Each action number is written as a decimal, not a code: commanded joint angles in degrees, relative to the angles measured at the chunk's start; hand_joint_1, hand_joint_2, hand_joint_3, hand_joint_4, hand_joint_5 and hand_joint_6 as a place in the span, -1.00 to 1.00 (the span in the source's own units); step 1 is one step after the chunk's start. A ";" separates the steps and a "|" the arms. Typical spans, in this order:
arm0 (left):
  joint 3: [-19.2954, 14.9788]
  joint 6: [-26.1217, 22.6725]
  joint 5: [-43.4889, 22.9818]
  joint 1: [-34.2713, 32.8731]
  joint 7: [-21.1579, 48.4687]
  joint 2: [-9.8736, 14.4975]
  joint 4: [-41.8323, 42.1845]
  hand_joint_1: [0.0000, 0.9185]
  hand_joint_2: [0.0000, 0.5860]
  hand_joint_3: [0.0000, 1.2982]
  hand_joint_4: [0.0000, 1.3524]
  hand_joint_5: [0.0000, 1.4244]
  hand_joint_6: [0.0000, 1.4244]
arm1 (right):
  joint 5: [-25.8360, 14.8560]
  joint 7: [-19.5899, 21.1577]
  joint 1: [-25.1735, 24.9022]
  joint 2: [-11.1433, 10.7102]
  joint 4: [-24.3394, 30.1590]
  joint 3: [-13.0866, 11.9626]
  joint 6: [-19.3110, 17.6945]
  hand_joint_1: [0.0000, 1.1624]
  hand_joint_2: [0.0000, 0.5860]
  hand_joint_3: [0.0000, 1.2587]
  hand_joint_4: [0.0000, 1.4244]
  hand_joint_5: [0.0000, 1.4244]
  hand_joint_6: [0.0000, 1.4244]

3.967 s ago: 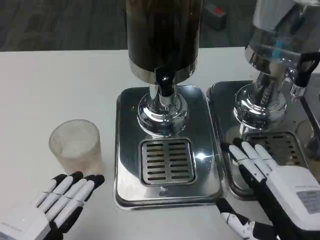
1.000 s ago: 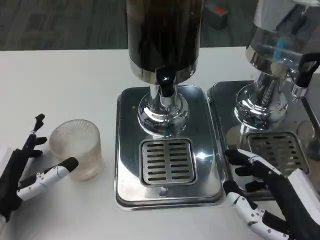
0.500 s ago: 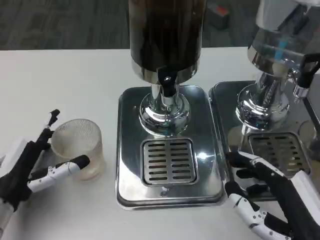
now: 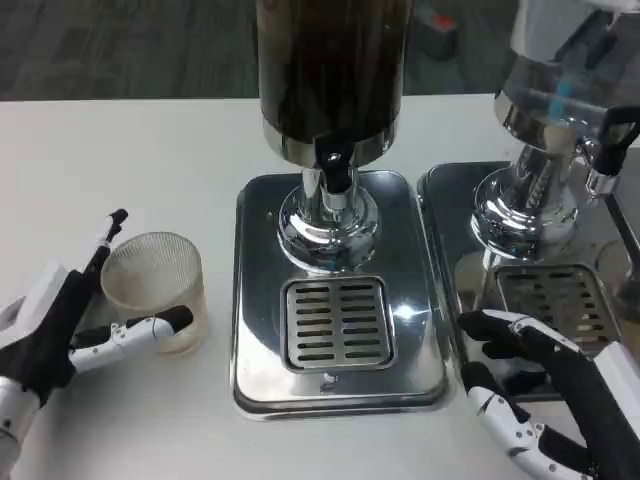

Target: Grasp the cup under the faucet to collect the drink, then remove the cup.

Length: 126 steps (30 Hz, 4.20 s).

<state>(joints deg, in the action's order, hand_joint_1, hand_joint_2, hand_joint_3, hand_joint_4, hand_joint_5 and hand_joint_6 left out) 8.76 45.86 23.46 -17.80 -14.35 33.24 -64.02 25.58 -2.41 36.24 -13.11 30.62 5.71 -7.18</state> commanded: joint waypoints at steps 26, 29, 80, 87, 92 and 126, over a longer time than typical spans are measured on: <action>3.47 1.64 1.87 -0.11 -6.05 -1.50 -2.10 -0.38 -0.88 -0.49 -0.43 -0.15 0.41 | -0.17 -0.13 0.80 0.84 0.65 -0.30 0.18 -0.49 0.52 -0.29 -0.49 -0.51 -0.27; 3.49 1.58 2.10 0.08 -7.08 -1.76 -1.84 -0.37 -0.86 -0.41 -0.34 -0.08 0.50 | -0.39 -0.23 0.63 0.85 0.61 -0.44 0.23 -0.52 0.58 -0.28 -0.49 -0.50 -0.27; -2.34 7.20 4.13 8.38 -24.02 -1.46 12.44 0.05 -0.83 0.12 0.27 0.44 1.00 | -2.07 0.63 -0.52 2.72 -1.19 0.43 -0.75 -0.63 0.63 -0.27 -0.45 -0.48 -0.27; -3.43 7.79 4.21 9.59 -20.34 -2.60 18.06 0.09 -0.85 0.14 0.28 0.44 1.00 | -2.23 1.10 -0.55 3.63 -1.52 0.57 -1.30 -0.63 0.61 -0.27 -0.46 -0.47 -0.27; -2.76 7.24 5.01 8.76 -18.03 -3.99 18.05 0.11 -0.88 0.15 0.29 0.44 1.00 | -2.03 1.67 -0.78 4.19 -1.84 0.87 -1.42 -0.63 0.59 -0.27 -0.46 -0.46 -0.27; 4.52 5.73 11.50 -0.41 -19.14 -11.69 7.94 0.13 -0.89 0.15 0.30 0.44 1.00 | -2.14 5.15 3.71 6.60 2.46 1.69 -2.70 -0.42 0.64 -0.21 -0.35 -0.38 -0.23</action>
<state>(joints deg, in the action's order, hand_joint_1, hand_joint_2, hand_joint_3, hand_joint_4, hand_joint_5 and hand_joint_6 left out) 12.81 51.60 34.56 -16.12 -31.78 21.93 -55.29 23.43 2.04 39.02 -6.98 32.03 7.32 -9.41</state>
